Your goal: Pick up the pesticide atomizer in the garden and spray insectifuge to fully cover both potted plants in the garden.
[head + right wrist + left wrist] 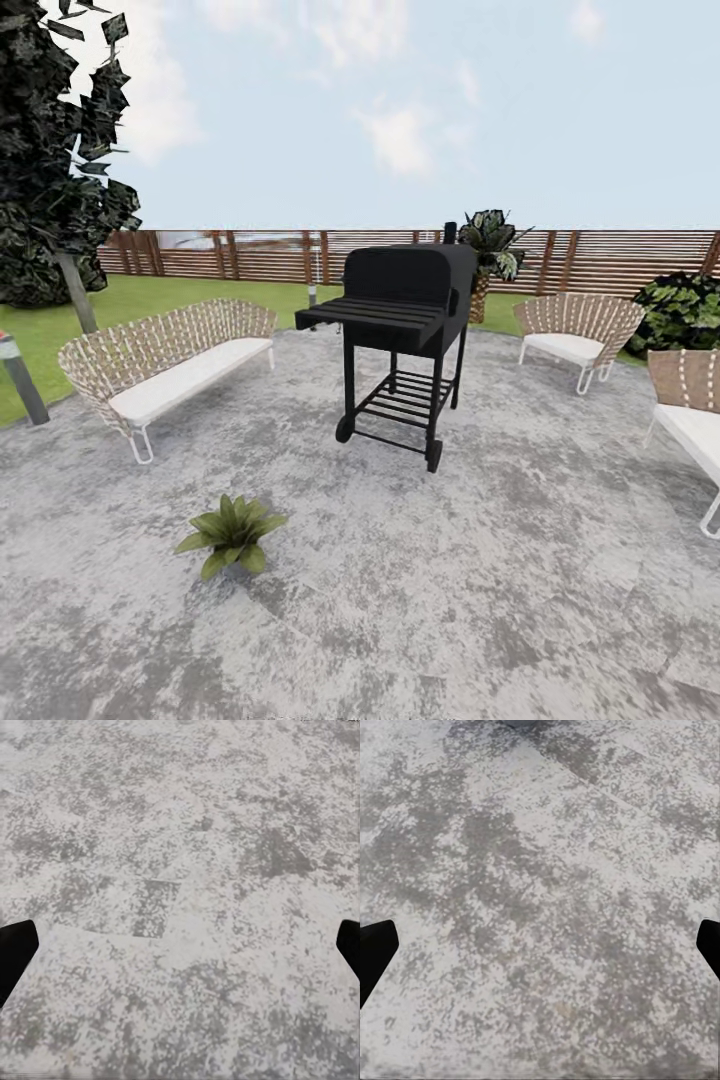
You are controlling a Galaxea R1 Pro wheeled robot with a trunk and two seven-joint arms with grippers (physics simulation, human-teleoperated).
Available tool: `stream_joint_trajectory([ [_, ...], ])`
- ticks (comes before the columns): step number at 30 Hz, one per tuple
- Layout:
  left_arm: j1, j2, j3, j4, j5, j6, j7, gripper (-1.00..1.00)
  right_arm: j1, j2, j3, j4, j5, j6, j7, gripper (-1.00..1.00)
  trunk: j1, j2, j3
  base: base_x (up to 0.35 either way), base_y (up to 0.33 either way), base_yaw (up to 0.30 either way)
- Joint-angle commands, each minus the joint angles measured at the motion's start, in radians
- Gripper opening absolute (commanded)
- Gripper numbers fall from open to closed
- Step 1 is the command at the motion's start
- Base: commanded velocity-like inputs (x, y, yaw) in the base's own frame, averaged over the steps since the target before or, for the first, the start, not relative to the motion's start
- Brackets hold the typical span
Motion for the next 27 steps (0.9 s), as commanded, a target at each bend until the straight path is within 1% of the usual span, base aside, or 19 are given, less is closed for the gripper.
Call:
stream_joint_trajectory([
  [1, -0.001, 0.000, 0.002, 0.001, -0.001, -0.004, 0.000, 1.00, 0.000, 0.000, 0.000, 0.001, 0.001, -0.003, -0.001, 1.00, 0.000, -0.001, -0.001, -0.171, -0.226, 0.274],
  [6, -0.001, 0.000, 0.002, 0.001, -0.001, -0.003, 0.001, 1.00, 0.000, 0.000, 0.000, 0.000, 0.001, -0.003, -0.001, 1.00, 0.000, -0.001, -0.001, -0.183, -0.221, 0.273],
  [11, -0.001, 0.000, 0.002, 0.001, -0.001, -0.003, 0.002, 1.00, -0.001, 0.000, 0.000, 0.000, 0.001, -0.003, 0.000, 1.00, 0.000, -0.001, -0.001, -0.160, -0.136, 0.273],
  [16, -0.001, 0.000, 0.002, 0.001, -0.001, -0.003, 0.002, 1.00, 0.000, 0.000, 0.000, 0.000, 0.000, -0.003, -0.001, 1.00, 0.000, -0.001, -0.001, -0.081, -0.042, 0.273],
  [27, -0.001, 0.000, 0.002, 0.001, 0.000, -0.002, 0.002, 1.00, 0.000, 0.000, 0.000, 0.000, 0.001, -0.003, -0.001, 1.00, 0.000, -0.001, -0.001, -0.007, -0.003, 0.273],
])
